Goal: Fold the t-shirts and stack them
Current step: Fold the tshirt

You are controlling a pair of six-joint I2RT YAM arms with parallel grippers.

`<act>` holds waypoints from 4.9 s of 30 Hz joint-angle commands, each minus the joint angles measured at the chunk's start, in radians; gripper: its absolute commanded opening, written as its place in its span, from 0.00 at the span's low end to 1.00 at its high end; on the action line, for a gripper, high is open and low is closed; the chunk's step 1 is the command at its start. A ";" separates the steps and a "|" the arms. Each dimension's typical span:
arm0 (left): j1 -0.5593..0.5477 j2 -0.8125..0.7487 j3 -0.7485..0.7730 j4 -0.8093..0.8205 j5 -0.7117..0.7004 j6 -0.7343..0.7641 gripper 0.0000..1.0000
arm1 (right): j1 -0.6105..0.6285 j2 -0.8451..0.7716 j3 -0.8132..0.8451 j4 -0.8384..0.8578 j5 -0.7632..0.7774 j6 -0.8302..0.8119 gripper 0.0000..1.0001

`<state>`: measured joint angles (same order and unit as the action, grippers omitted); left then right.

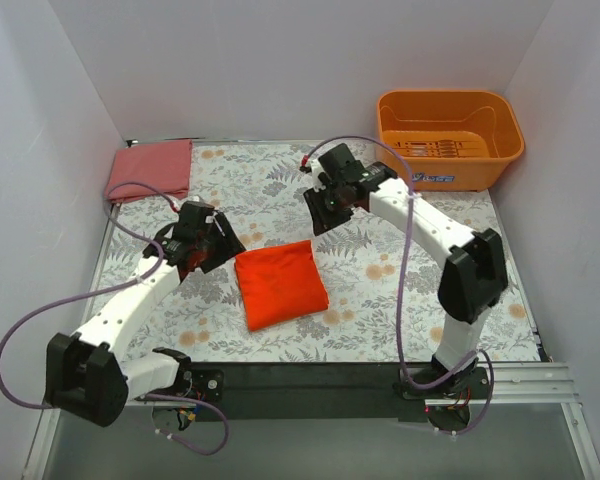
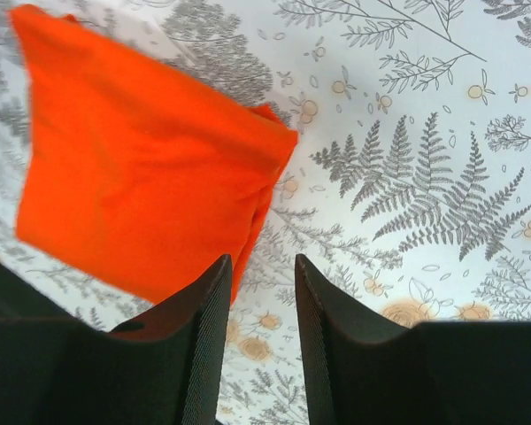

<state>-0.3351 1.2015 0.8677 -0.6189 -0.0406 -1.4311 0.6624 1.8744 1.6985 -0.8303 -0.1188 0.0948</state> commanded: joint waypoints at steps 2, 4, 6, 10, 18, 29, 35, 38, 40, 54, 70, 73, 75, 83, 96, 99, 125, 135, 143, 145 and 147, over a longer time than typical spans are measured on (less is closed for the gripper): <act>-0.001 -0.173 -0.091 0.089 0.088 0.044 0.62 | -0.021 -0.220 -0.266 0.350 -0.209 0.039 0.44; -0.010 -0.222 -0.136 0.163 0.172 0.040 0.59 | -0.035 -0.282 -0.370 0.480 -0.350 0.075 0.46; -0.018 -0.224 -0.196 0.214 0.229 0.023 0.52 | -0.047 -0.299 -0.491 0.659 -0.456 0.141 0.46; -0.036 -0.143 -0.234 0.368 0.332 -0.012 0.34 | -0.063 -0.229 -0.549 0.812 -0.597 0.200 0.46; -0.007 0.058 -0.223 0.547 0.153 -0.124 0.17 | -0.098 -0.022 -0.553 1.129 -0.676 0.401 0.46; 0.162 0.306 -0.259 0.651 0.153 -0.200 0.10 | -0.185 0.259 -0.537 1.366 -0.647 0.580 0.46; 0.165 0.238 -0.162 0.582 0.177 -0.117 0.27 | -0.198 0.103 -0.589 1.366 -0.663 0.599 0.47; 0.143 0.141 -0.144 0.547 0.212 -0.078 0.39 | -0.196 -0.010 -0.660 1.370 -0.685 0.625 0.48; 0.099 0.078 -0.147 0.489 0.226 -0.057 0.48 | -0.188 -0.093 -0.736 1.379 -0.716 0.646 0.48; -0.124 -0.200 -0.522 0.358 0.341 -0.330 0.30 | -0.095 -0.057 -1.168 1.753 -0.867 0.816 0.49; -0.105 -0.396 -0.418 0.081 0.111 -0.299 0.31 | -0.142 -0.112 -1.260 2.119 -0.874 1.119 0.61; -0.105 -0.392 -0.368 0.065 0.059 -0.252 0.37 | -0.119 -0.118 -1.177 2.035 -0.840 1.079 0.61; -0.105 -0.387 -0.331 0.050 0.009 -0.221 0.40 | -0.089 -0.100 -1.105 1.948 -0.820 1.024 0.61; -0.105 -0.364 -0.200 0.015 -0.238 -0.086 0.45 | 0.077 0.040 -0.942 1.820 -0.723 0.971 0.60; -0.105 -0.444 -0.259 0.137 -0.429 0.095 0.51 | 0.123 0.125 -0.927 1.674 -0.639 0.918 0.59; -0.107 -0.439 -0.263 0.151 -0.413 0.089 0.51 | 0.123 0.062 -0.857 1.570 -0.611 0.863 0.59; -0.105 -0.418 -0.254 0.156 -0.426 0.092 0.52 | 0.138 -0.073 -0.577 0.935 -0.331 0.357 0.63; -0.096 -0.412 -0.251 0.111 -0.446 0.038 0.62 | 0.380 -0.273 -0.527 0.499 0.420 0.039 0.68; 0.094 -0.330 -0.262 0.160 -0.219 0.052 0.67 | 0.511 -0.385 -0.577 0.525 0.602 0.036 0.98; 0.172 -0.304 -0.259 0.179 -0.156 0.057 0.67 | 0.511 -0.376 -0.568 0.527 0.530 0.028 0.98; 0.211 -0.269 -0.256 0.177 -0.136 0.060 0.67 | 0.532 -0.347 -0.553 0.531 0.480 0.023 0.98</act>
<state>-0.1818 0.9039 0.6102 -0.4652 -0.2714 -1.3838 1.1828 1.5116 1.1259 -0.3084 0.3763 0.1402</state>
